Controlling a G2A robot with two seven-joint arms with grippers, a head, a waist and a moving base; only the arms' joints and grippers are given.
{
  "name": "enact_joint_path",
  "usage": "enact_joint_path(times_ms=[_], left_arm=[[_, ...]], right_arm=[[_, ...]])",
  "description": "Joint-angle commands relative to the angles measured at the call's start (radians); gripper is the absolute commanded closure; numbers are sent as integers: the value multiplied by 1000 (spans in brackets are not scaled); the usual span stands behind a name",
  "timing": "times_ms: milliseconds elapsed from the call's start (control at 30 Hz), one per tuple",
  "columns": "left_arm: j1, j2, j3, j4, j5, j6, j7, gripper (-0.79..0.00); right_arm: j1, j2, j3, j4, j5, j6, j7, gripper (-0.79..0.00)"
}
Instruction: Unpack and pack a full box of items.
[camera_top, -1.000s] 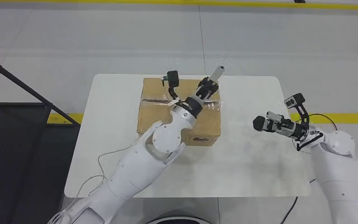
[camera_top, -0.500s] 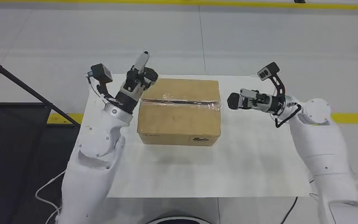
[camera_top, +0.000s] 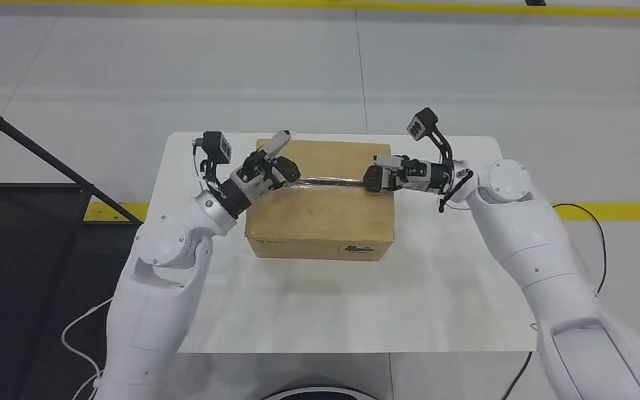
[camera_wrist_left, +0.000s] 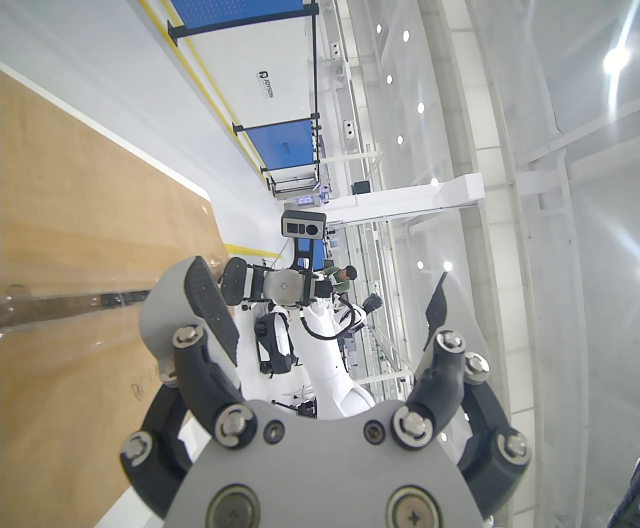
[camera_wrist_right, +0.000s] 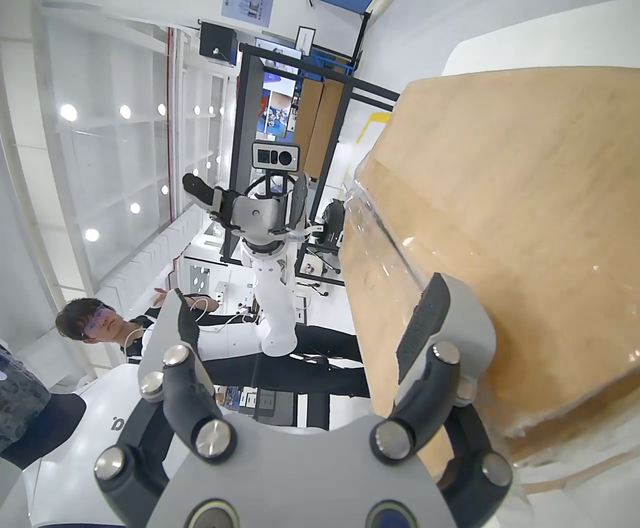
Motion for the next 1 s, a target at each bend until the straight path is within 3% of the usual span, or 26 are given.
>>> enact_joint_path(times_ms=[0,333,700,967], left_arm=[[-15,-1,31,23,26,1,11,-785],[-59,-4,81,118,51,21,57,-785],[-45,8,39,157,33,11,44,-785],[-29,18,-3,169,9,-5,43,-785]], right_arm=[[13,-10,-11,29,0,5,-2,-785],[53,-38,-35,119,-17,45,33,-785],[80,-69,-63,115,-56,73,4,-785],[99,-116,-123,96,-96,108,-49,-785]])
